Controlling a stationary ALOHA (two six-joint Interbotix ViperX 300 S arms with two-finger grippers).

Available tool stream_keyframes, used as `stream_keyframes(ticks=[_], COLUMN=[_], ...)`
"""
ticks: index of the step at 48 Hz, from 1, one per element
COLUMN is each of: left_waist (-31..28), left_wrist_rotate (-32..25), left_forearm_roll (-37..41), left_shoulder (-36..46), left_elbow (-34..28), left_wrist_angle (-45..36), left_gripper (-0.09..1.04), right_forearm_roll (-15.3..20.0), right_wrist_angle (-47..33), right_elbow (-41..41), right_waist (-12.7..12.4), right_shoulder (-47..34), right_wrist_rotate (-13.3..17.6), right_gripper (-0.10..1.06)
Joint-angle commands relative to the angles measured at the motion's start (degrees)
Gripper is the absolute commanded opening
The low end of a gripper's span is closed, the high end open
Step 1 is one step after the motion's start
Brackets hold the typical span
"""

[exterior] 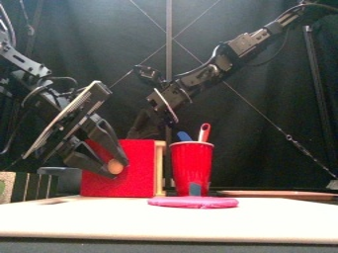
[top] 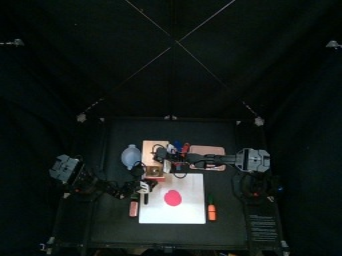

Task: Get the cutter from the drawer then cut the dough then place the extra dough in the bowl
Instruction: Place the cutter on the board

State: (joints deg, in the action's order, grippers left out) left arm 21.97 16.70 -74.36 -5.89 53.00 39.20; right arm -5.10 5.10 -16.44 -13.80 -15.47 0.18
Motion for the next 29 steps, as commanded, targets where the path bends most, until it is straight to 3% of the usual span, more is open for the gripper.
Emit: stream_keyframes(ticks=[1,14,29], left_waist=[0.97,0.97,0.97], left_wrist_rotate=[-0.18,-0.35,-0.44], left_forearm_roll=[0.26,0.44,1.23], left_shoulder=[0.09,-0.09,0.09], left_elbow=[-1.32,-1.05,-0.88], left_wrist_angle=[-0.18,0.0,0.18], left_gripper=[0.52,0.57,0.79], right_forearm_roll=[0.09,0.09,0.0], right_wrist_angle=[0.35,0.44,0.44], right_elbow=[0.09,0.18,0.26], right_waist=[-0.18,-0.18,-0.18], right_shoulder=[0.26,0.26,0.26], right_wrist_rotate=[0.0,0.0,0.0], right_gripper=[0.02,0.02,0.02])
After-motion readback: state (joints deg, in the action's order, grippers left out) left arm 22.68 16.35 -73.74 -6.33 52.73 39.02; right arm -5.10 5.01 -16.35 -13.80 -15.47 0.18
